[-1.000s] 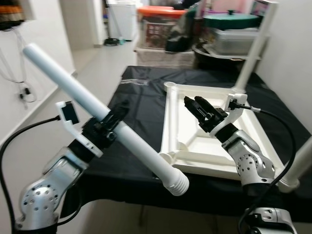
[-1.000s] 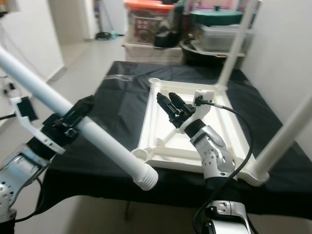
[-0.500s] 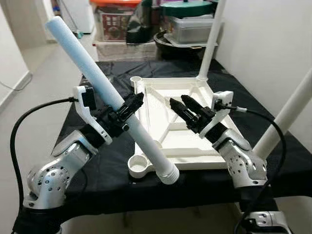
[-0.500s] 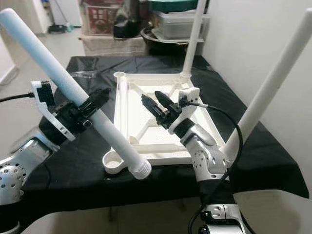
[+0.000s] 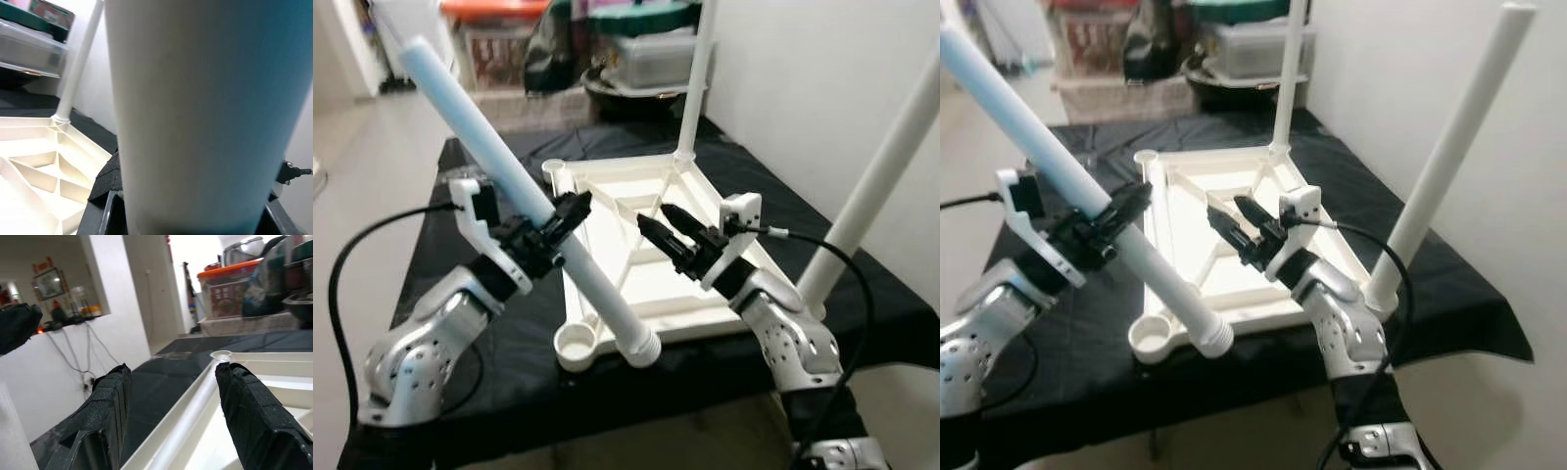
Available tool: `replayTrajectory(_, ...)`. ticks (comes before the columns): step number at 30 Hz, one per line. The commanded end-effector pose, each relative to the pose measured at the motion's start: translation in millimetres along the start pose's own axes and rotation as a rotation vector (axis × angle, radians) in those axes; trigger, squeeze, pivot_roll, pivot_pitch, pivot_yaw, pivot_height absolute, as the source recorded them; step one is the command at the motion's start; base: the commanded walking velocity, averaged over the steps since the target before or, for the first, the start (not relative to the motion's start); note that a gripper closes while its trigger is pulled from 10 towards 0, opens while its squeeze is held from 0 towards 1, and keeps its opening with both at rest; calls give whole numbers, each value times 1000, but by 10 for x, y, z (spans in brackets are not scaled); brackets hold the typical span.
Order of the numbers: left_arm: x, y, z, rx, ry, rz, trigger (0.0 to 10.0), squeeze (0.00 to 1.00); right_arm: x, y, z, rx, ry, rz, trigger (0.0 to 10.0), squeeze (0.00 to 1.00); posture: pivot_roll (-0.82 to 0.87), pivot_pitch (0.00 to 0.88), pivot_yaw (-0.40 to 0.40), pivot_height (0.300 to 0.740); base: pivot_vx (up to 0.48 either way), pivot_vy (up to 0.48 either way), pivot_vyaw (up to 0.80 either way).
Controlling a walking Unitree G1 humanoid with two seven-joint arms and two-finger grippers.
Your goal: Building children table
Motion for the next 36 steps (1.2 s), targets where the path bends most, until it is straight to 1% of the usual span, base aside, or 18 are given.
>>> replayTrajectory(1, 8, 49, 36, -14, -4, 27, 10000, 0, 20, 65, 23, -21, 4, -32, 10000, 0, 122, 0, -24, 740, 0, 0, -788)
replayTrajectory(8, 15, 60, 54, -15, -7, 35, 10000, 0, 12, 92, 35, -26, -3, -40, 10000, 0, 120, 0, -28, 740, 0, 0, -791)
replayTrajectory(15, 24, 86, 55, -20, -7, 50, 10000, 0, 48, 135, 45, -39, 15, -49, 10000, 0, 122, 0, -31, 740, 0, 0, -788)
replayTrajectory(19, 12, 98, 70, -18, -15, 61, 10000, 0, 85, 155, 59, -33, 53, -47, 10000, 0, 122, 0, -29, 740, 0, 0, 0)
replayTrajectory(22, 3, 107, 87, -13, -24, 68, 10000, 0, 76, 177, 74, -36, 57, -51, 10000, 0, 123, 0, -31, 740, 0, 0, 0)
replayTrajectory(26, 1, 160, 179, 35, -60, 138, 10000, 0, -4, 217, 135, -25, 74, -96, 10000, 0, 125, 0, -35, 740, 0, 0, 0)
replayTrajectory(27, 4, 164, 202, 63, -77, 165, 10000, 0, 15, 208, 147, -10, 112, -93, 10000, 0, 128, 0, -40, 740, 0, 0, 0)
replayTrajectory(28, 4, 164, 202, 63, -77, 165, 10000, 0, 15, 208, 147, -10, 112, -93, 10000, 0, 128, 0, -40, 740, 0, 0, 0)
replayTrajectory(29, 7, 165, 215, 81, -87, 182, 10000, 0, 34, 201, 153, 0, 139, -88, 10000, 0, 128, 0, -40, 740, 0, 0, 0)
replayTrajectory(30, 2, 163, 237, 110, -112, 200, 10000, 0, 53, 177, 157, 32, 183, -93, 10000, 0, 126, 0, -38, 740, 0, 0, 0)
replayTrajectory(32, 2, 163, 237, 110, -112, 200, 10000, 0, 53, 177, 157, 32, 183, -93, 10000, 0, 126, 0, -38, 740, 0, 0, 0)
replayTrajectory(33, -3, 162, 250, 127, -128, 209, 10000, 0, 63, 161, 157, 56, 211, -98, 10000, 0, 126, 0, -38, 740, 0, 0, 0)
replayTrajectory(34, 18, 169, 294, 151, -143, 234, 10000, 0, 52, 141, 155, 86, 255, -108, 10000, 882, 129, 0, -48, 740, 0, 0, 0)
replayTrajectory(35, 50, 184, 341, 163, -148, 251, 10000, 0, 44, 125, 151, 114, 301, -109, 10000, 1000, 129, 0, -48, 740, 0, 0, 0)
replayTrajectory(36, 50, 184, 341, 163, -148, 251, 10000, 0, 44, 125, 151, 114, 301, -109, 10000, 1000, 129, 0, -48, 740, 0, 0, 0)
Point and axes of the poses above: a point about 5 cm out from each wrist's last joint towards the gripper, its own z axis pointing out of the wrist towards the gripper, its own y axis along the axis of the wrist's last joint, x = y × z, the point moved 2 cm from there along z, pointing out of the wrist towards the gripper, and after that the axes turned 15 degrees about -z, right-handed, at the moved point
